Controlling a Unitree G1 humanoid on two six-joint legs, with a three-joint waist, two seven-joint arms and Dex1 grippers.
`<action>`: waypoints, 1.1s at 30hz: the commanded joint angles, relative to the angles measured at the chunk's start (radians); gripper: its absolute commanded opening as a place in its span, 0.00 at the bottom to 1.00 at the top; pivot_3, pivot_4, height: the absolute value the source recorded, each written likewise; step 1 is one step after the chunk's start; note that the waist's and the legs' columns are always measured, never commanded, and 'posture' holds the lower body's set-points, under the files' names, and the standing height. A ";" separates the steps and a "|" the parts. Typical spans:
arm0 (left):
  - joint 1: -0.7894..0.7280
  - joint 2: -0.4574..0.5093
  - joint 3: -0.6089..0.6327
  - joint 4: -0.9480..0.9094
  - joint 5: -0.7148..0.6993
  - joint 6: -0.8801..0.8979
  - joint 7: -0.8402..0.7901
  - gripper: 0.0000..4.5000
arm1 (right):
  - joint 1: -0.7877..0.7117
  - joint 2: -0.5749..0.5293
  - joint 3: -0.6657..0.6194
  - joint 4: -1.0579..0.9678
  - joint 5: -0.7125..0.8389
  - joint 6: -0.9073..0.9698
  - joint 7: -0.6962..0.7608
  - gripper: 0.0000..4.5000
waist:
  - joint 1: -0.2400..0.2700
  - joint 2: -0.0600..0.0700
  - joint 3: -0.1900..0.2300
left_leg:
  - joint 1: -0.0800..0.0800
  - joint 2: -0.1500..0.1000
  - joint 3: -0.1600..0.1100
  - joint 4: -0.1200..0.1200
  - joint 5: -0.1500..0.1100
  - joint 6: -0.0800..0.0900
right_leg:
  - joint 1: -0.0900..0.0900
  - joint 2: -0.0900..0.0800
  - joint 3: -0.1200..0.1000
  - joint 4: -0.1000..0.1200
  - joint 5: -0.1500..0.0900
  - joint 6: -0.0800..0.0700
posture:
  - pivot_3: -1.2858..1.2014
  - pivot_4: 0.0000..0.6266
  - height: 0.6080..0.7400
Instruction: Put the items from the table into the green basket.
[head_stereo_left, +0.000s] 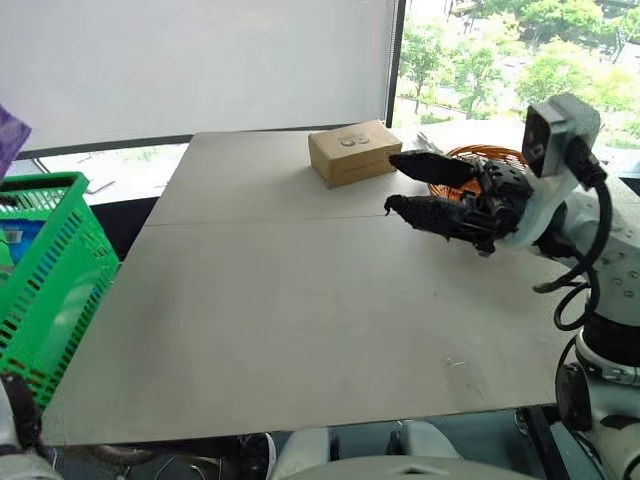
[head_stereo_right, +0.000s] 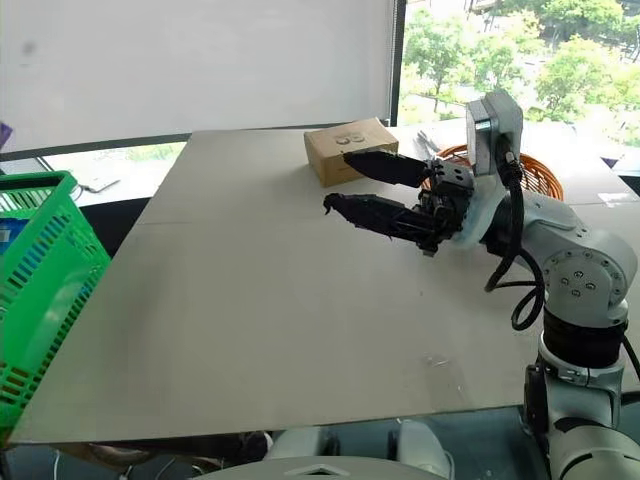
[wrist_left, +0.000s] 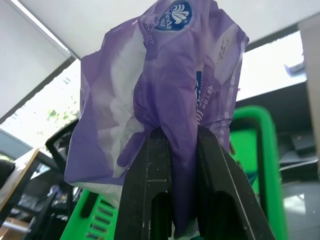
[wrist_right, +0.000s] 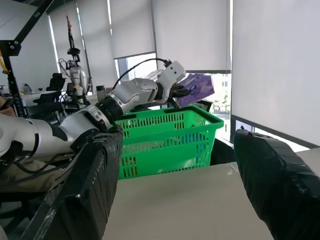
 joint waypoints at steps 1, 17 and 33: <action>0.039 0.031 0.041 -0.054 -0.002 0.024 -0.006 0.01 | -0.020 -0.009 0.003 -0.002 0.008 -0.033 0.003 0.83 | 0.006 -0.003 -0.001 | 0.000 0.000 0.000 0.000 0.000 0.000 | 0.000 0.000 0.000 0.000 0.000 0.000 | 0.55 0.00 1.00; 0.047 -0.036 0.069 -0.102 -0.066 0.016 0.004 0.50 | -0.006 -0.037 0.060 0.006 -0.084 -0.112 0.008 0.84 | 0.025 -0.005 -0.003 | -0.005 0.000 0.000 -0.004 0.000 0.000 | -0.007 -0.002 0.000 -0.002 0.000 0.000 | 0.55 0.00 1.00; 0.414 -0.582 -0.112 -1.016 -0.599 0.105 -0.290 0.50 | 0.055 -0.084 0.046 -0.005 -0.097 -0.131 0.005 0.84 | 0.009 -0.005 -0.006 | -0.012 0.002 0.004 -0.003 0.001 0.000 | -0.014 -0.002 -0.001 0.000 0.000 -0.001 | 0.55 0.00 1.00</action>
